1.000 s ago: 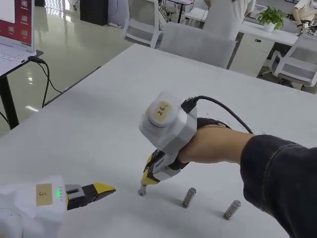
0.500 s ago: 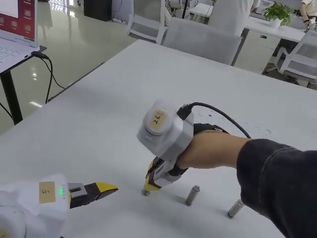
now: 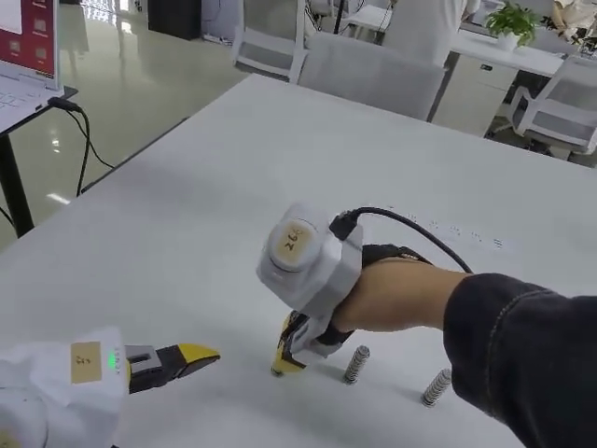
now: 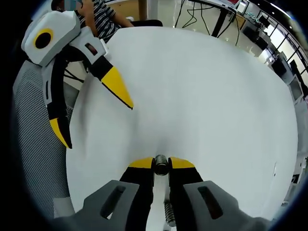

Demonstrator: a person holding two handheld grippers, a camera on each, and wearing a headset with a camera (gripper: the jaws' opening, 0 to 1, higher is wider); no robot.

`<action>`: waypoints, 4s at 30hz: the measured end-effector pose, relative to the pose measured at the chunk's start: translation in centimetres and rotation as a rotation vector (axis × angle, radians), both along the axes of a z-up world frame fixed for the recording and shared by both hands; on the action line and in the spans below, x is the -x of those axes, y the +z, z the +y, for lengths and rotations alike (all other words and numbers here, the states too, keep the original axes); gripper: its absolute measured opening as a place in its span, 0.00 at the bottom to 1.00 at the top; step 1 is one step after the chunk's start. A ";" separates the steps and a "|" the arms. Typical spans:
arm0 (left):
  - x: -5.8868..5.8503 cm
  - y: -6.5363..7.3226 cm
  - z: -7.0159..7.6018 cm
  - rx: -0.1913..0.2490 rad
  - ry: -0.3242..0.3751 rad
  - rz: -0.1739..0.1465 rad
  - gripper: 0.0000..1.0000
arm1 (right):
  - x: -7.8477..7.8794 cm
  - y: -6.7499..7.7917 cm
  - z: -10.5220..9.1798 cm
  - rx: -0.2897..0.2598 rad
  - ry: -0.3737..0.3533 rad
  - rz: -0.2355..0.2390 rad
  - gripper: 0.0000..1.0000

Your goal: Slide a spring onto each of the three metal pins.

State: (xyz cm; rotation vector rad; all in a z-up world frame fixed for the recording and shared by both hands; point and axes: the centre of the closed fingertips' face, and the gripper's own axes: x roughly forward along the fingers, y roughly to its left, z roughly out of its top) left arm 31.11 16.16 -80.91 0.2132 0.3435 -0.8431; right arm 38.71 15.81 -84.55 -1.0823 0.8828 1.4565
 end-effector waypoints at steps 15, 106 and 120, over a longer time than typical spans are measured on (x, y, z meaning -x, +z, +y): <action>0.2 0.3 -0.2 -0.007 -0.005 -0.004 0.64 | -0.9 -0.3 -0.7 0.007 -0.085 -0.025 0.09; -1.1 2.7 -1.3 0.012 -0.007 -0.021 0.67 | -3.0 9.0 -11.1 -0.485 -0.477 -0.170 0.50; -1.4 3.2 -1.3 0.008 0.000 -0.033 0.67 | -2.9 9.3 -14.4 -0.538 -0.534 -0.198 0.56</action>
